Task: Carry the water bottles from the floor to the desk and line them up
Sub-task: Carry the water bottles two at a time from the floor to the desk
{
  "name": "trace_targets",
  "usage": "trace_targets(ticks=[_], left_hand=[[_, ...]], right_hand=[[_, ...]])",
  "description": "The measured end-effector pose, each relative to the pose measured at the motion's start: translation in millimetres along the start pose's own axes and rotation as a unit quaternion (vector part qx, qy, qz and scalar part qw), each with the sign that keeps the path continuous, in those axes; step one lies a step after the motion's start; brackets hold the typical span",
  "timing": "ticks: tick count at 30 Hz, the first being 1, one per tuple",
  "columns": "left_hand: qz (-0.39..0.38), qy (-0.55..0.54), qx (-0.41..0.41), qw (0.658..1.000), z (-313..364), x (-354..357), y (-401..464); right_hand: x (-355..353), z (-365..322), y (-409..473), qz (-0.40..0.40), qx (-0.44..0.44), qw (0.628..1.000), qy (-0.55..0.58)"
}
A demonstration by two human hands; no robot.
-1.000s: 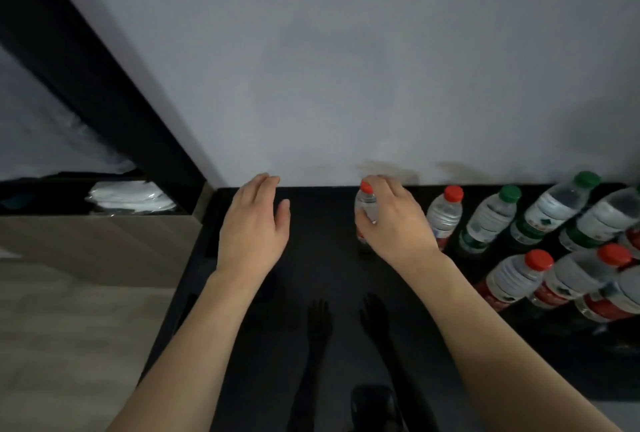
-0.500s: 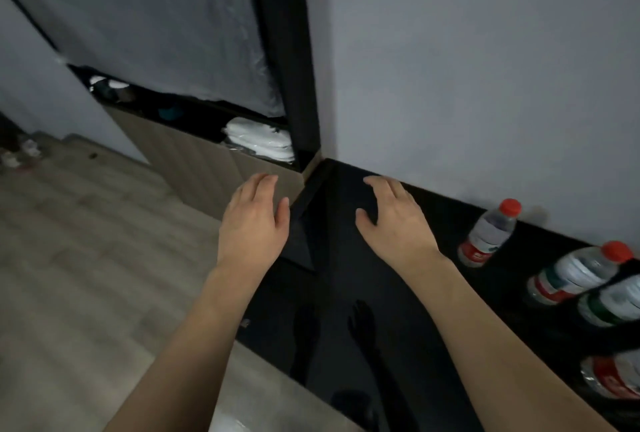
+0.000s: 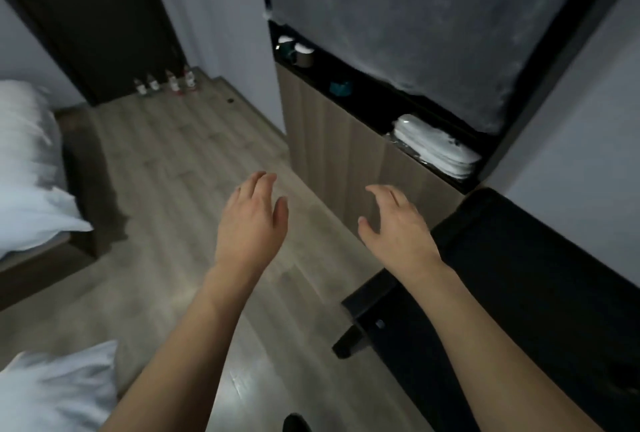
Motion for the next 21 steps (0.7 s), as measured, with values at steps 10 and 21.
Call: trace_targets(ticks=[10, 21], left_hand=[[0.046, 0.018, -0.113, 0.992, -174.1, -77.0, -28.5], [0.061, 0.01, -0.187, 0.98, -269.2, -98.4, -7.9]], right_hand=[[86.1, -164.9, 67.2, -0.075, -0.096, 0.992, -0.02], [119.8, -260.0, 152.8, -0.098, -0.168, 0.981, -0.022]])
Point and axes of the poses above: each hand's wrist, its own y-axis towards the middle knuckle, its own x-axis out of the palm, z = x × y, the point moved 7 cm from there along y, towards the middle knuckle, and after that the axes turned 12 degrees about -z, right-handed, at the moved point
